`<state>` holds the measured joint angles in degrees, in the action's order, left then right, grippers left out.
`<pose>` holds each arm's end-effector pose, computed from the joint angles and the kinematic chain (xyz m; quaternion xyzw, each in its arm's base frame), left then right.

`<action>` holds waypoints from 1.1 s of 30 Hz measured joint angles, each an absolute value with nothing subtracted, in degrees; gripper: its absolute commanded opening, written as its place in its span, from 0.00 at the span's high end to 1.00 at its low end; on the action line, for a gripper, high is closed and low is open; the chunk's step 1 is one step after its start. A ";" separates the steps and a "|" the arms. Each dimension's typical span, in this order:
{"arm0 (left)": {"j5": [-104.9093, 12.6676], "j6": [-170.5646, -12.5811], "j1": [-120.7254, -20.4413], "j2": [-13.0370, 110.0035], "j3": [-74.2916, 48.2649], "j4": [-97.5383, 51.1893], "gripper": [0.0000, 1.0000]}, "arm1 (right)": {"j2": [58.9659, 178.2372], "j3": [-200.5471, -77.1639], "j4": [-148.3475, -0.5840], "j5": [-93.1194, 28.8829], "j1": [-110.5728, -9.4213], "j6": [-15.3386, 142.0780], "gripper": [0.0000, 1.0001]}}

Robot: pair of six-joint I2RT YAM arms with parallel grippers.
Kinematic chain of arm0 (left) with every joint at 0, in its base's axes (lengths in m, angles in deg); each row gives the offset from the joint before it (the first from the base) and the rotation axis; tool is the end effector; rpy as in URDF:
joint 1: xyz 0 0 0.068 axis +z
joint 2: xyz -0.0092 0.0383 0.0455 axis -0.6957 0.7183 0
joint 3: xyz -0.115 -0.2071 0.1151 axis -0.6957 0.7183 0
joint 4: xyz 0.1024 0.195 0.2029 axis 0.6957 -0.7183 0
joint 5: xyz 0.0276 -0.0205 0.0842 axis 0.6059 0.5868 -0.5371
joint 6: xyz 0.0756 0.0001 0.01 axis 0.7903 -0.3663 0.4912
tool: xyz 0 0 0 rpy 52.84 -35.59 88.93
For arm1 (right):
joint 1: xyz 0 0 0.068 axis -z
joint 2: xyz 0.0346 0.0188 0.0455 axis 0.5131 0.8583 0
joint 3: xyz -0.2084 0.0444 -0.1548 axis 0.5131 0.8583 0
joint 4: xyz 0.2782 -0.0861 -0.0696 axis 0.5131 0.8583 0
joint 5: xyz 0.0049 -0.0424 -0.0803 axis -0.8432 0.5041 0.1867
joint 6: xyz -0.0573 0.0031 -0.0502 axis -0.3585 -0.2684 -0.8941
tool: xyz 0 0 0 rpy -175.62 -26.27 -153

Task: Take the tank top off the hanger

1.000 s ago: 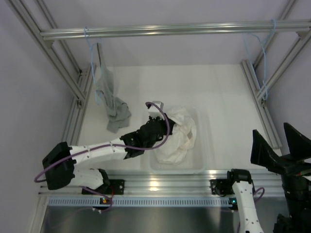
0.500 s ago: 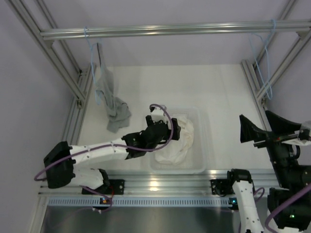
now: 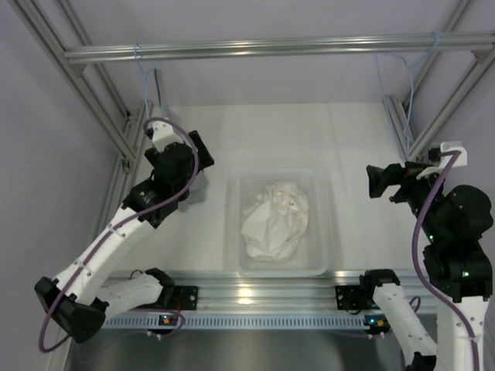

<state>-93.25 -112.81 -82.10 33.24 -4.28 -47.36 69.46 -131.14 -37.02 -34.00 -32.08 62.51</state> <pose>0.2555 -0.1482 0.3702 -0.1587 0.7748 -0.0976 0.6041 0.1372 0.0136 0.4591 -0.0279 0.7190 0.1029 0.6868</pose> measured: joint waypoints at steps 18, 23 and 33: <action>-88.27 -104.31 -69.71 6.38 1.92 -71.76 0.01 | 58.08 -127.14 -26.59 -9.54 -42.05 60.17 0.01; -86.28 -103.48 -69.71 5.48 6.97 -71.98 0.01 | 59.69 -126.95 -25.98 -9.06 -42.09 60.72 0.01; -85.65 -103.39 -69.71 5.44 7.80 -71.60 0.01 | 60.44 -126.95 -26.05 -8.14 -42.12 60.68 0.00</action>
